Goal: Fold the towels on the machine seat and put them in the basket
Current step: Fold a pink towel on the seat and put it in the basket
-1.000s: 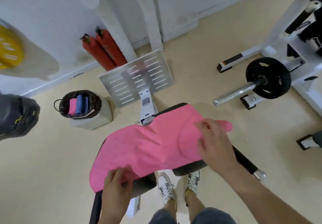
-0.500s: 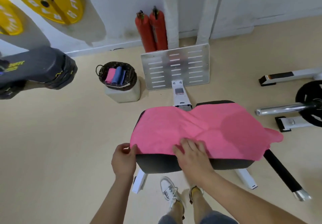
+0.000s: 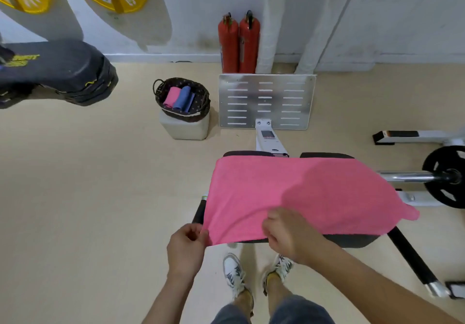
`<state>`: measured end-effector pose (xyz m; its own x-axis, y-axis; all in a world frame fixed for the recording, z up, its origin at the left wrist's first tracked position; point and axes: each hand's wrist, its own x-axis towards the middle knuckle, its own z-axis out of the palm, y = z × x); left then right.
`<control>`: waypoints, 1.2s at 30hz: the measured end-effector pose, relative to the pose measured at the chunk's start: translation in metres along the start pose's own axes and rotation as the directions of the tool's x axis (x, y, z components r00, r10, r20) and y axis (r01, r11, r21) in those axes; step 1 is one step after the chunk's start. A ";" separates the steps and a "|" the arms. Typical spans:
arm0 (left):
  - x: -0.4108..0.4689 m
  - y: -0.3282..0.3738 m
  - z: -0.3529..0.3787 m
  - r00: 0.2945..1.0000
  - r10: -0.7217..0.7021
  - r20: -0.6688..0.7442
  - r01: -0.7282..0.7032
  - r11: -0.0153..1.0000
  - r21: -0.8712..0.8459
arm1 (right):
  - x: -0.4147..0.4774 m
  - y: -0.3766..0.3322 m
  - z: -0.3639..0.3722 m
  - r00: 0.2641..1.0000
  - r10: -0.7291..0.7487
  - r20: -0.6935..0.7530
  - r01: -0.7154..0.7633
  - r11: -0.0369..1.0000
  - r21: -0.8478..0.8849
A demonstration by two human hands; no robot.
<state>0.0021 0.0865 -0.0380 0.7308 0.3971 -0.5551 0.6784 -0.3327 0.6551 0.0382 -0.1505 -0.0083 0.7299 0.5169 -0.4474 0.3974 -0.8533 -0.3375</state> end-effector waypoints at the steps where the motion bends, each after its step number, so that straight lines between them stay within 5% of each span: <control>1: -0.001 -0.009 -0.001 1.000 -0.010 0.027 0.009 0.999 0.051 | 0.000 -0.004 -0.006 0.998 0.006 0.059 -0.006 1.000 0.000; 5: 0.002 -0.011 0.004 0.988 -0.061 0.143 0.036 0.984 0.172 | 0.021 -0.011 -0.036 0.987 0.065 0.144 -0.094 0.974 0.205; 11: 0.023 0.010 0.019 0.985 -0.041 0.168 0.081 0.967 -0.240 | 0.114 0.007 -0.081 0.987 0.162 0.001 -0.143 0.869 0.473; 21: 0.030 0.004 0.037 0.996 -0.063 0.059 0.079 0.942 -0.326 | 0.240 0.005 -0.057 0.897 0.037 0.441 -0.082 0.993 0.083; 27: 0.033 -0.003 0.033 0.995 -0.081 0.058 0.096 0.930 -0.355 | 0.273 0.000 -0.057 0.858 -0.030 0.512 0.113 0.985 -0.131; 31: 0.034 -0.006 0.030 0.996 -0.088 -0.012 0.082 0.962 -0.259 | 0.280 -0.007 -0.061 0.906 -0.062 0.419 0.142 0.976 -0.164; 36: 0.038 -0.014 0.018 0.982 -0.155 -0.111 0.137 0.978 -0.159 | 0.288 -0.017 -0.050 0.997 -0.066 0.026 0.069 0.987 -0.148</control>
<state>0.0223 0.0906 -0.0775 0.6036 0.5368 -0.5895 0.7512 -0.1352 0.6461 0.2696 0.0098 -0.0903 0.6871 0.5738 -0.4457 0.5248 -0.8162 -0.2416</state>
